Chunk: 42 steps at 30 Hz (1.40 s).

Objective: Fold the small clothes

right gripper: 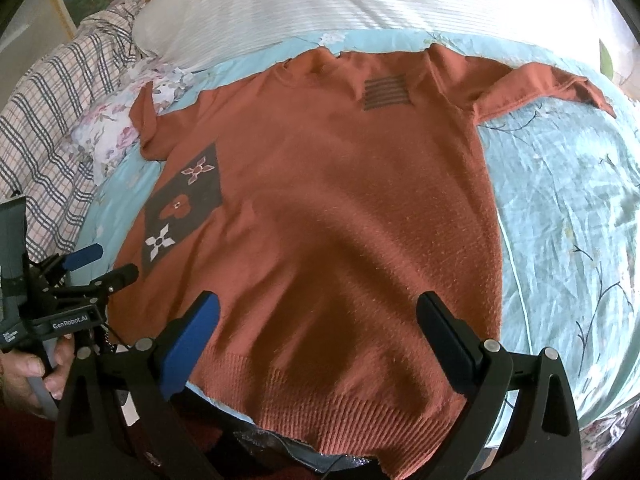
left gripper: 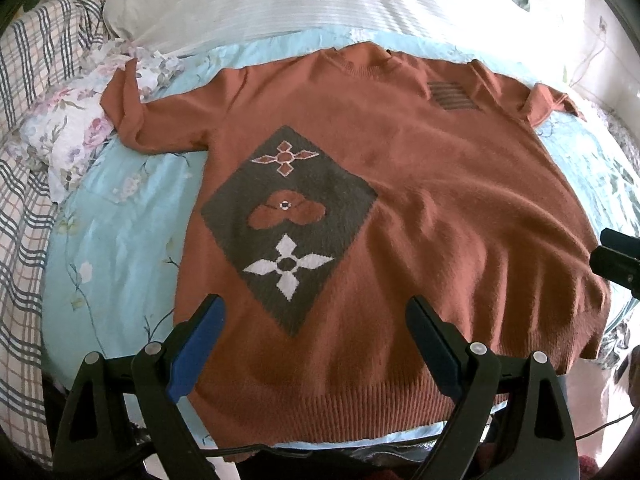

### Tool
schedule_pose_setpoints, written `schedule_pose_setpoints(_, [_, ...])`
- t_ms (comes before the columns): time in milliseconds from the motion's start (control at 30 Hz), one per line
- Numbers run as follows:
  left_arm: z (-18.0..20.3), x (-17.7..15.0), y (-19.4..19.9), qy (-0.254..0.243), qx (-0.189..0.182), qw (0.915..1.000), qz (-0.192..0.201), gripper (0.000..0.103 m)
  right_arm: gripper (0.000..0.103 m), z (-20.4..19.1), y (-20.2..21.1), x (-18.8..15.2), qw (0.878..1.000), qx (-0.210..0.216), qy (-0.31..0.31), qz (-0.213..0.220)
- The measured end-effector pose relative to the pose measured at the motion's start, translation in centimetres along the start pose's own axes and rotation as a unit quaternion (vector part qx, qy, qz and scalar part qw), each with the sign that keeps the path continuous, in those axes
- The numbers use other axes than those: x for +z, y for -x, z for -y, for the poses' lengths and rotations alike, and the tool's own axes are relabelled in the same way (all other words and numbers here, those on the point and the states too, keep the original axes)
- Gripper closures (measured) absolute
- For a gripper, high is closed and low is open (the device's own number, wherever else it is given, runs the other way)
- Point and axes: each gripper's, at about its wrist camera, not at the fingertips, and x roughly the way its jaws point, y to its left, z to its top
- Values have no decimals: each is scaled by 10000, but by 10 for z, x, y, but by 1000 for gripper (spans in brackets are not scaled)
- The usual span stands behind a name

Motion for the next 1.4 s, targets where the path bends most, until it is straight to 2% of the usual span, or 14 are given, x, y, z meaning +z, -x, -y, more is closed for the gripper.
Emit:
schedule_pose_setpoints(133, [1, 6, -7, -23, 5, 10000, -61, 11, 4, 13, -2, 7, 9998, 81, -65, 144])
schedule_pose_setpoints(233, [-1, 13, -12, -2, 3, 10000, -36, 11, 5, 36, 1, 20, 9989, 51, -195, 426])
schedule_pose_setpoints(333, [-1, 23, -17, -1, 22, 10000, 20, 11, 15, 67, 4, 38, 9968, -49, -457, 653])
schedule_pose_setpoints(500, [-1, 38, -26, 38, 17, 10000, 43, 11, 26, 147, 7, 84, 9884, -271, -1160, 947])
schedule_pose_setpoints(667, [6, 49, -40, 31, -62, 10000, -47, 11, 35, 239, 10, 146, 9686, -527, -1962, 1433])
schedule_pose_setpoints(833, [15, 56, -59, -82, -27, 9997, -208, 11, 35, 322, 11, 204, 9426, -876, -2633, 1858])
schedule_pose_setpoints(967, [20, 62, -76, -129, -18, 9993, -362, 10, 38, 374, -1, 247, 9301, -1188, -2915, 1890])
schedule_pose_setpoints(1067, [24, 68, -89, -133, -15, 9987, -482, 11, 46, 402, -18, 267, 9238, -1236, -3141, 1810])
schedule_pose_setpoints(1167, [30, 72, -98, -133, -55, 9983, -565, 10, 50, 421, -26, 271, 9182, -1259, -3334, 1730])
schedule_pose_setpoints(1233, [32, 76, -105, -195, 20, 9978, -628, 11, 55, 427, -31, 272, 9187, -1329, -3326, 1663])
schedule_pose_setpoints(1267, [32, 78, -107, -209, 36, 9976, -656, 11, 69, 429, -35, 275, 9219, -1340, -3257, 1613])
schedule_pose_setpoints(1300, [33, 80, -110, -199, 18, 9975, -673, 10, 91, 430, -37, 277, 9251, -1335, -3203, 1540])
schedule_pose_setpoints(1333, [33, 82, -112, -219, 55, 9974, -691, 10, 96, 425, -39, 279, 9286, -1281, -3147, 1489])
schedule_pose_setpoints(1400, [33, 85, -112, -196, 0, 9975, -676, 10, 97, 413, -35, 281, 9341, -1138, -2979, 1605])
